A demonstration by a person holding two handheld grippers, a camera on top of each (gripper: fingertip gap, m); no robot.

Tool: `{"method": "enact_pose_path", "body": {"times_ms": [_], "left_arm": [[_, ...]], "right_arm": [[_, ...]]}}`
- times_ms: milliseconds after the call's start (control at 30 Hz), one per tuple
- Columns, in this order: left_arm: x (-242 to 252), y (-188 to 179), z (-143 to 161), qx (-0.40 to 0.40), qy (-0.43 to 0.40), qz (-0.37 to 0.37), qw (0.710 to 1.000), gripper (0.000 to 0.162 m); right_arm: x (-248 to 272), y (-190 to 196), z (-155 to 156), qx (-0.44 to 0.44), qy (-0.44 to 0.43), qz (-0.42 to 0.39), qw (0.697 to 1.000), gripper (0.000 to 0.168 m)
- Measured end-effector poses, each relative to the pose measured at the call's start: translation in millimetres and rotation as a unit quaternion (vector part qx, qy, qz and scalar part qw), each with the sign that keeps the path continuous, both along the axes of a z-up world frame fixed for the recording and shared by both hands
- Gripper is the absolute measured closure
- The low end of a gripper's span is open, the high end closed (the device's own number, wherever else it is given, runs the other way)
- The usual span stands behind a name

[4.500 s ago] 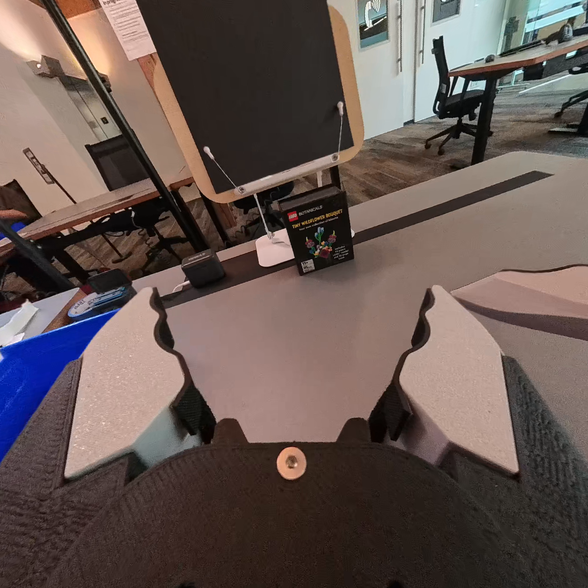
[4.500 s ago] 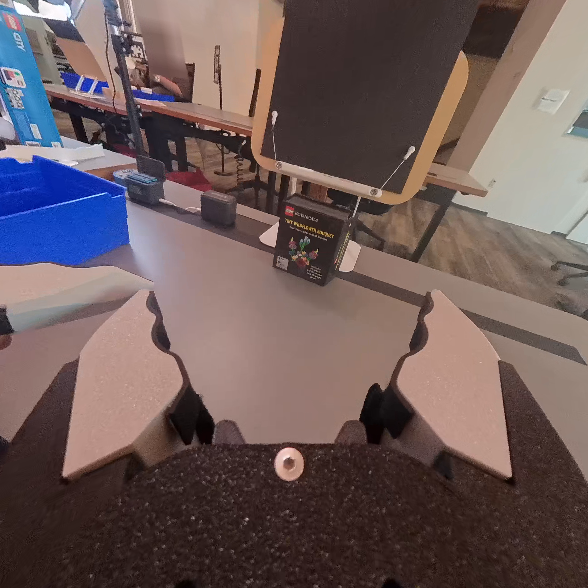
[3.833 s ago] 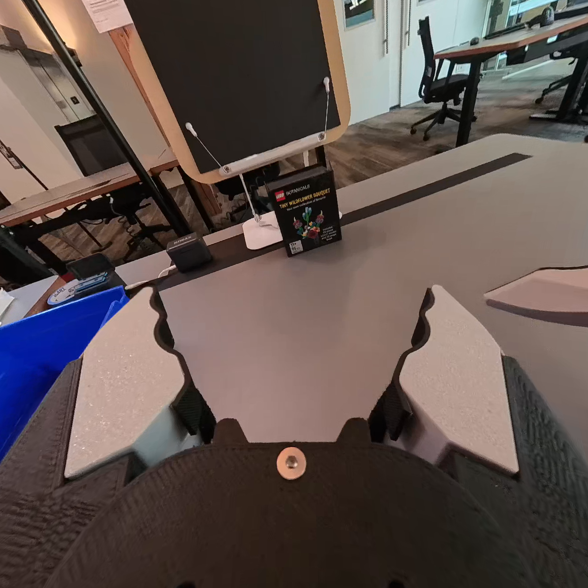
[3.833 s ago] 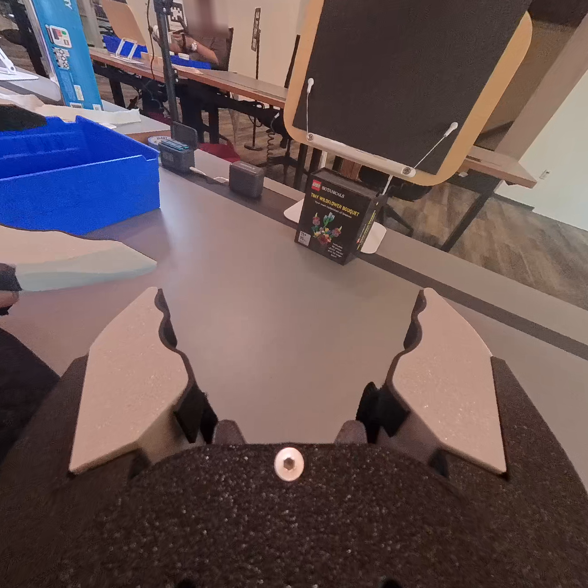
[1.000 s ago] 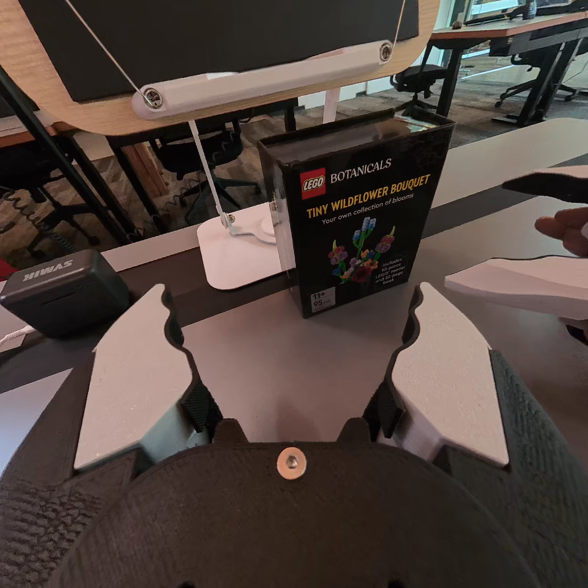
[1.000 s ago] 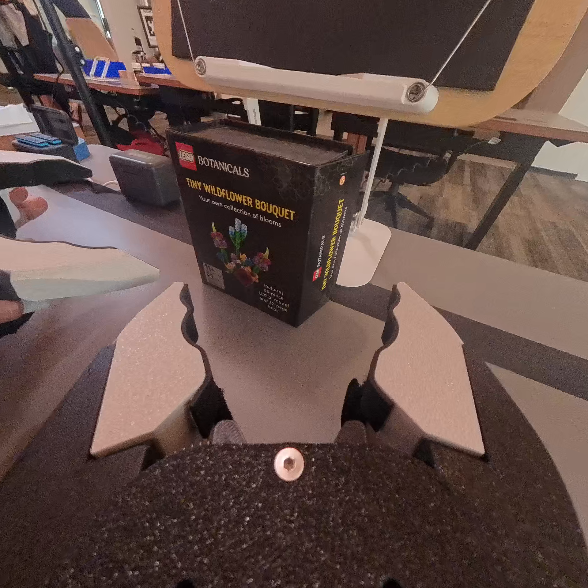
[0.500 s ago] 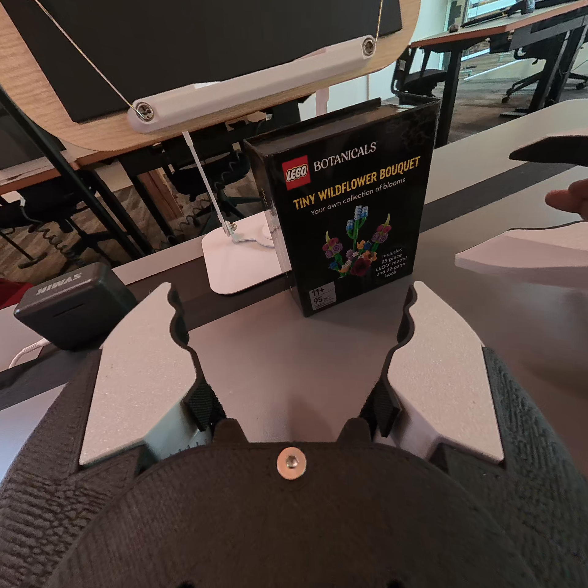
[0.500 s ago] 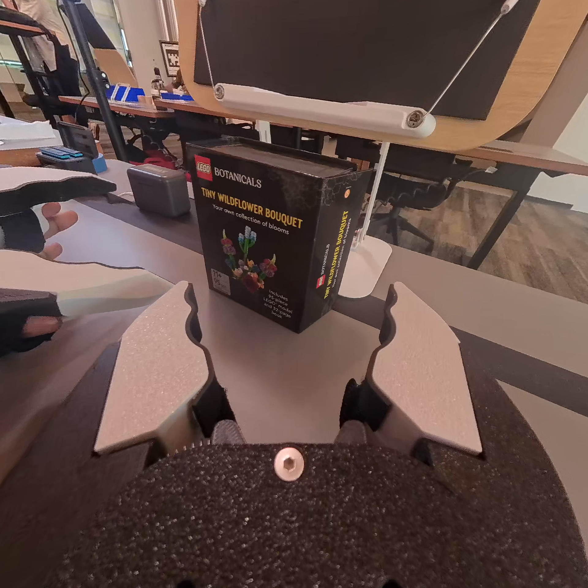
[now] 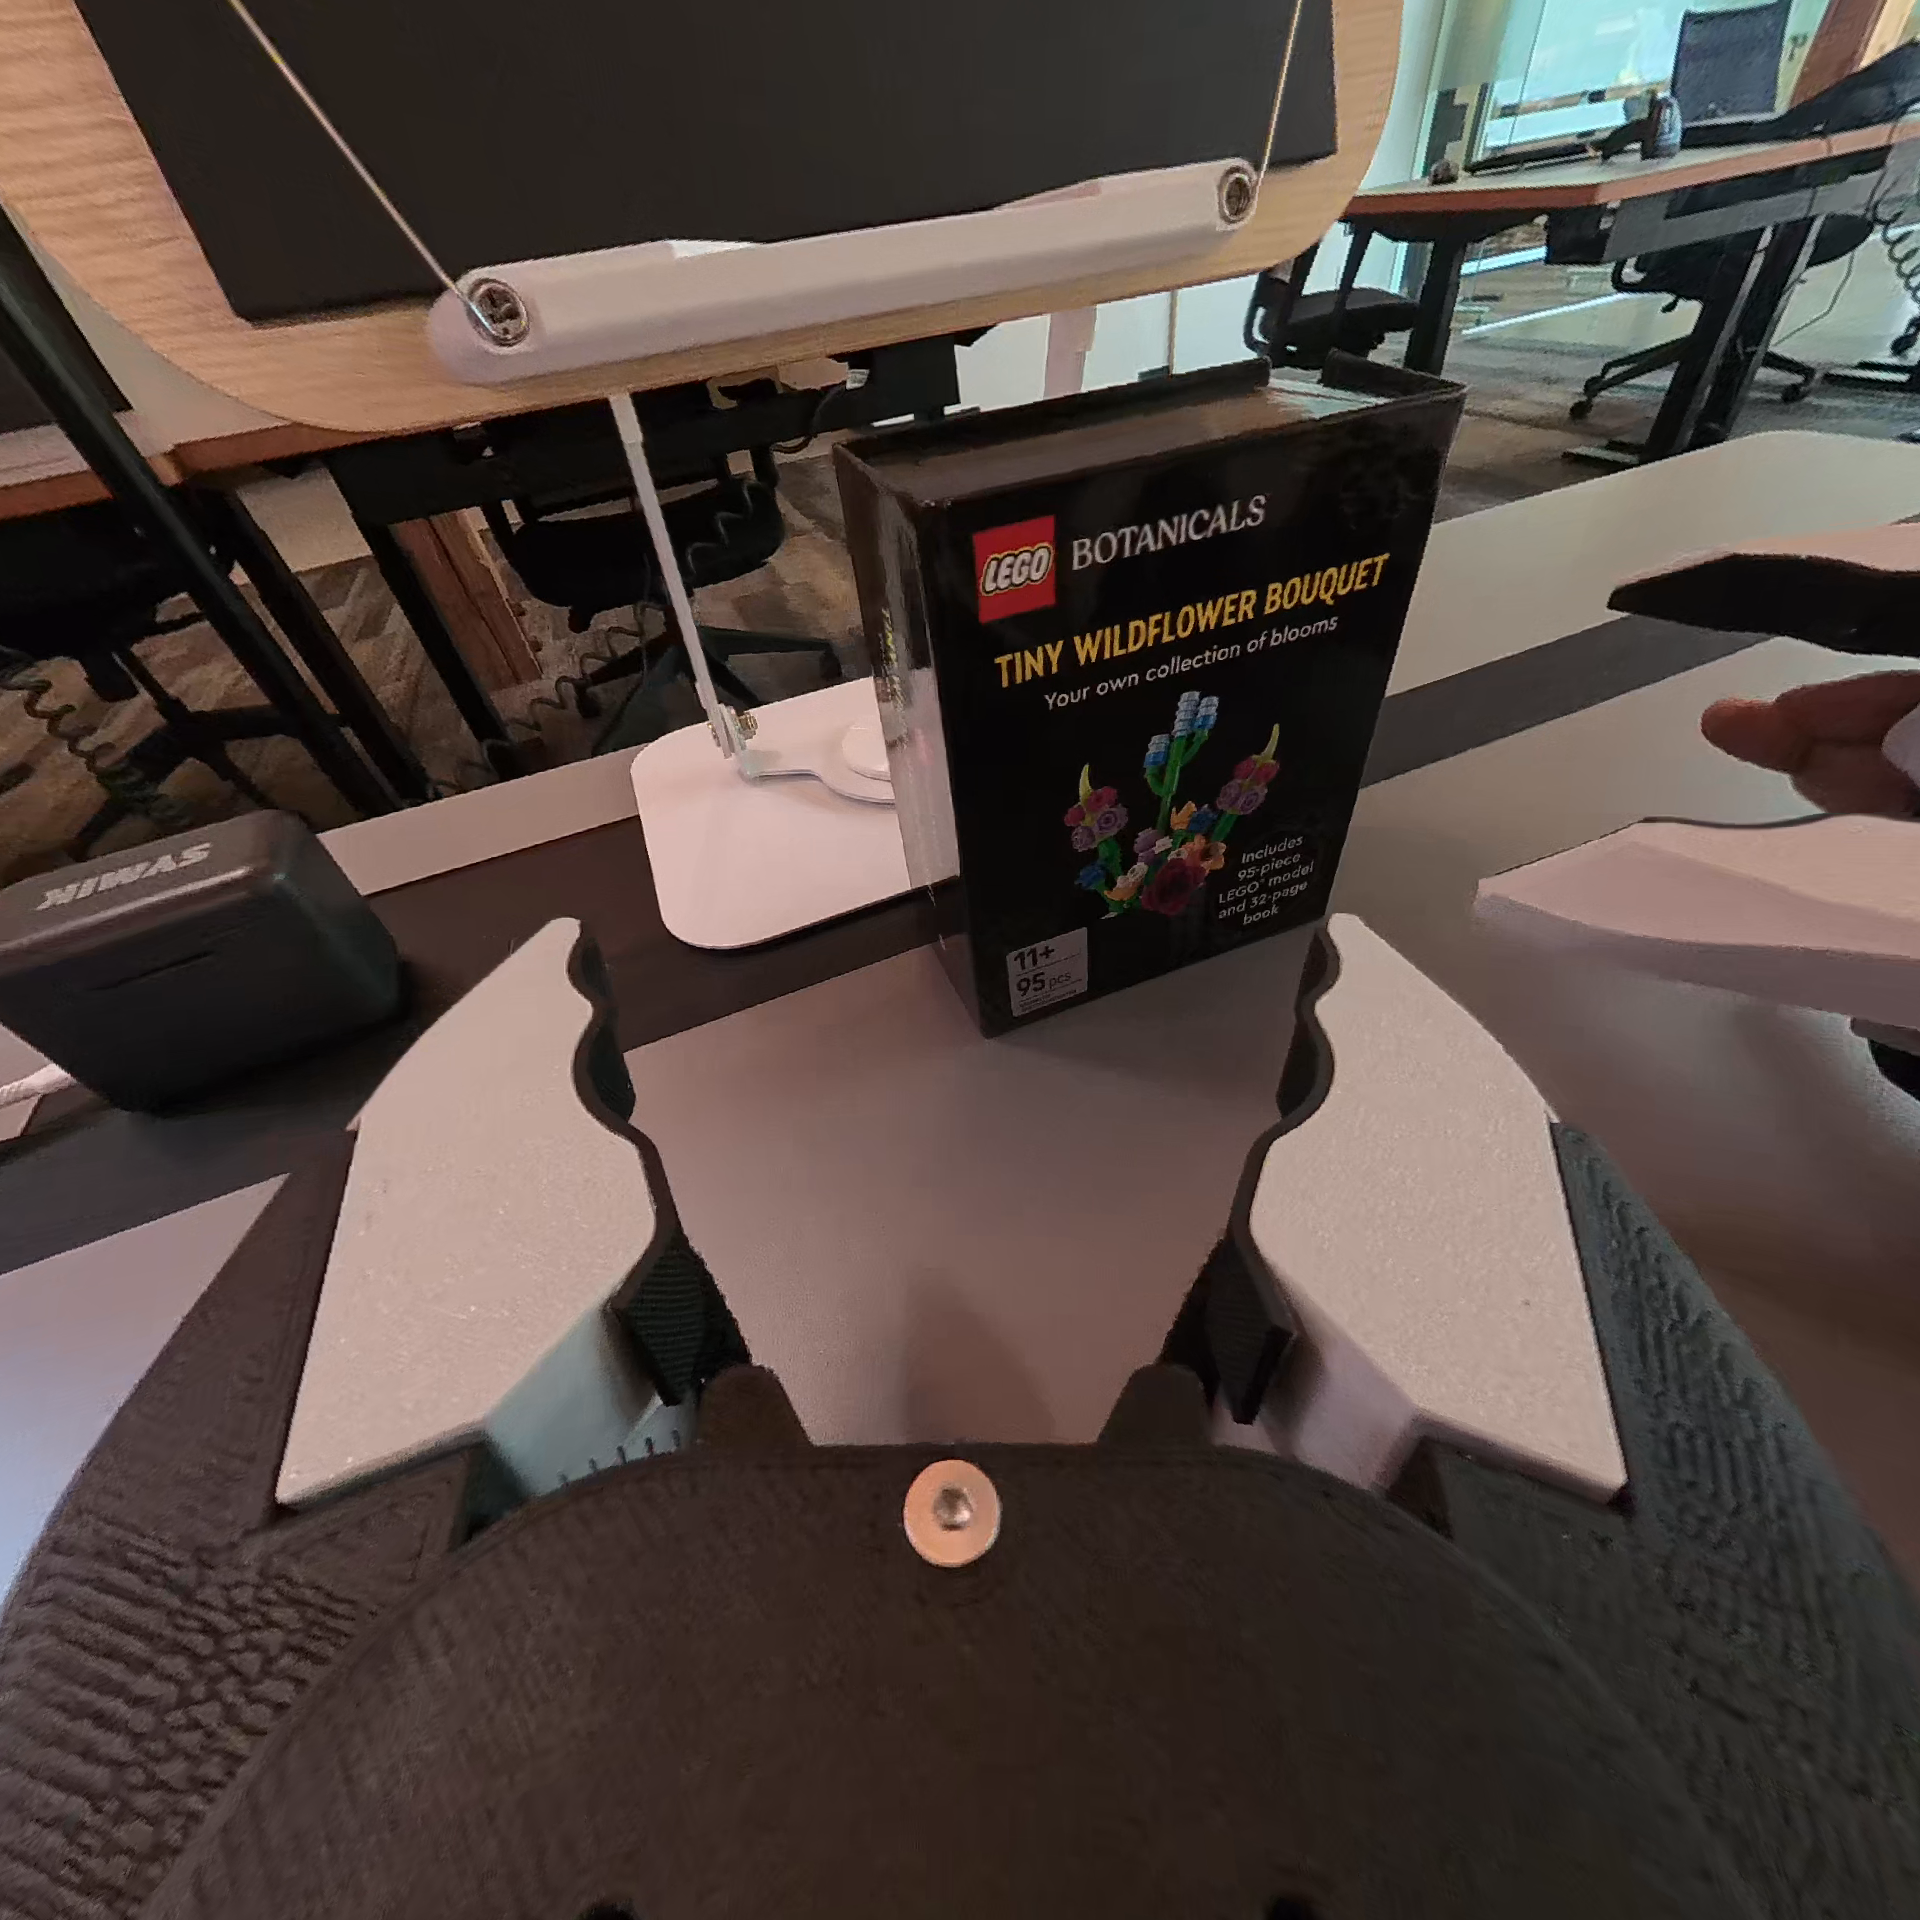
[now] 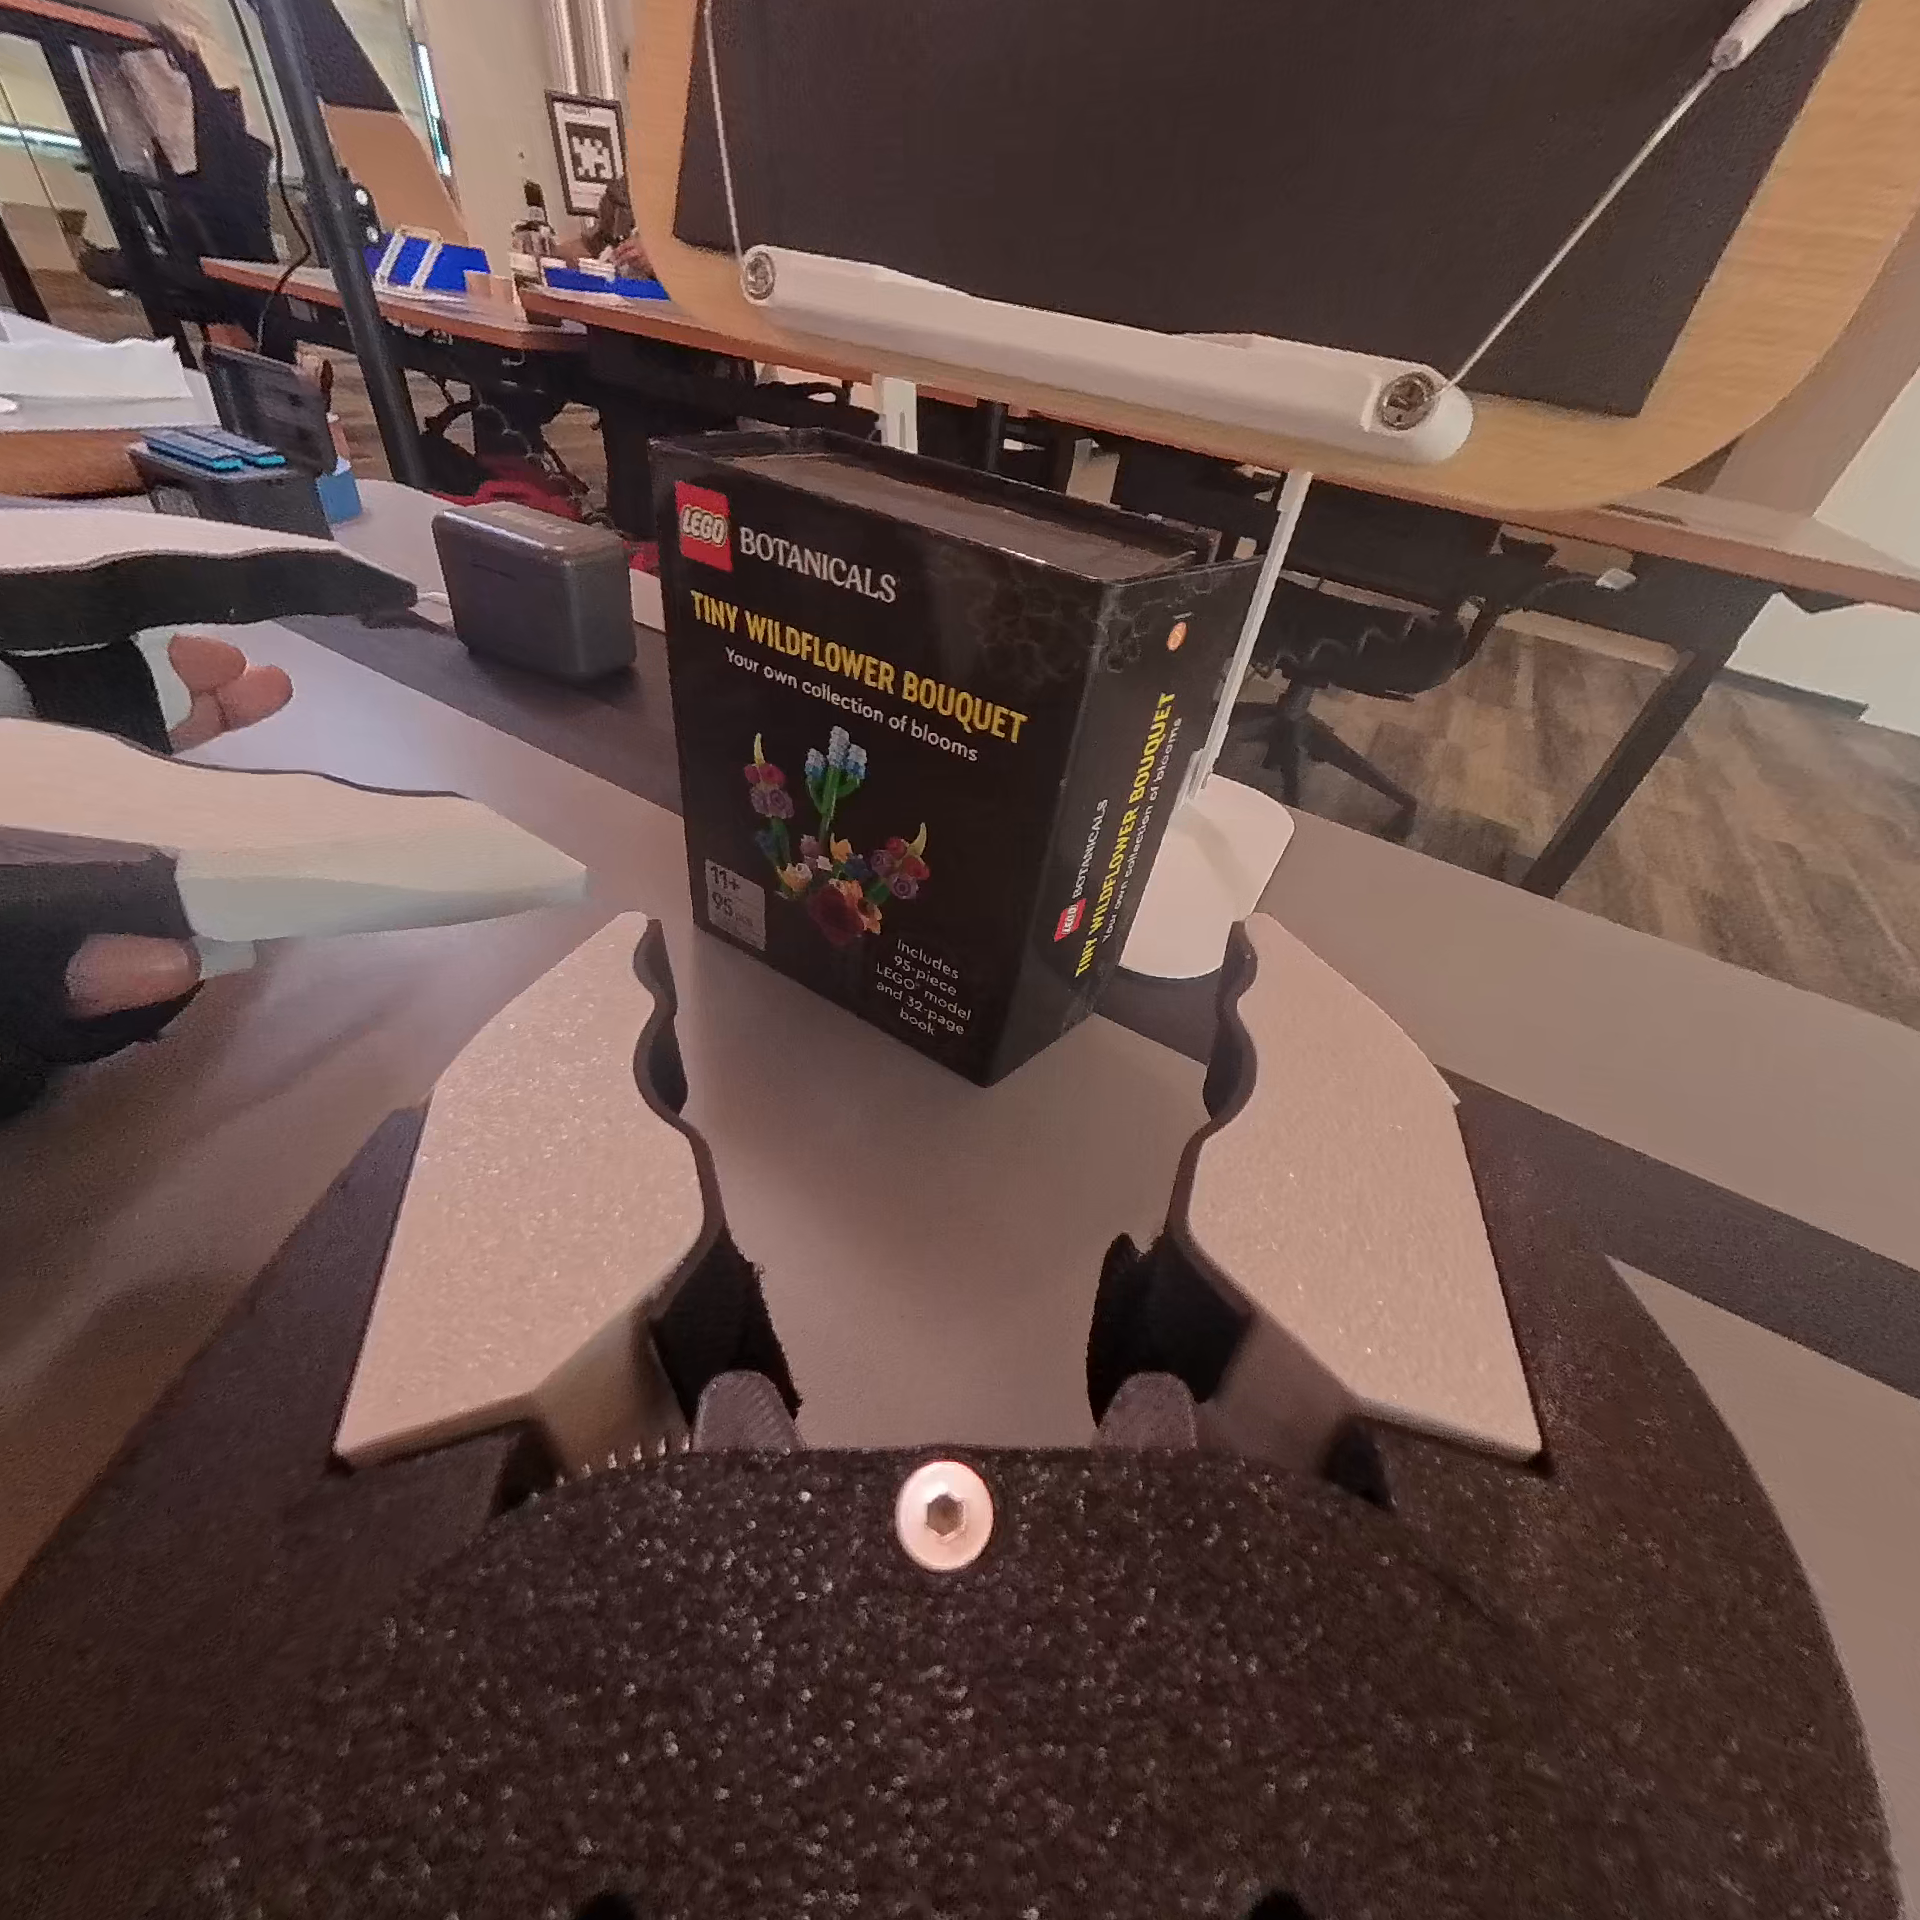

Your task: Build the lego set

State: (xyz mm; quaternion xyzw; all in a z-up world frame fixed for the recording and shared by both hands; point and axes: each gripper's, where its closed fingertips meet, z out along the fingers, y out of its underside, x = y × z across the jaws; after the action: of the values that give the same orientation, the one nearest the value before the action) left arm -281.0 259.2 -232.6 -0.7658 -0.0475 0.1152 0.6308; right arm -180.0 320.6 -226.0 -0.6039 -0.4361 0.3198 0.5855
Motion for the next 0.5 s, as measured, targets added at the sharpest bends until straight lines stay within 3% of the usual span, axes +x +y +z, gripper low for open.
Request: {"method": "enact_pose_path", "body": {"times_ms": [167,367,500], "left_arm": [[5,3,-3,-0.01,0.002,-0.017,1.0,0.043],[22,26,8,0.037,0.064,-0.103,0.992,0.047],[23,39,7,0.036,0.067,-0.129,0.989,0.051]], "right_arm": [[3,5,0,-0.029,0.014,-0.003,0.999,0.072],[-12,16,-14,-0.106,-0.013,0.02,0.994,0.067],[-24,30,-3,-0.088,0.026,0.037,0.995,0.069]]}}
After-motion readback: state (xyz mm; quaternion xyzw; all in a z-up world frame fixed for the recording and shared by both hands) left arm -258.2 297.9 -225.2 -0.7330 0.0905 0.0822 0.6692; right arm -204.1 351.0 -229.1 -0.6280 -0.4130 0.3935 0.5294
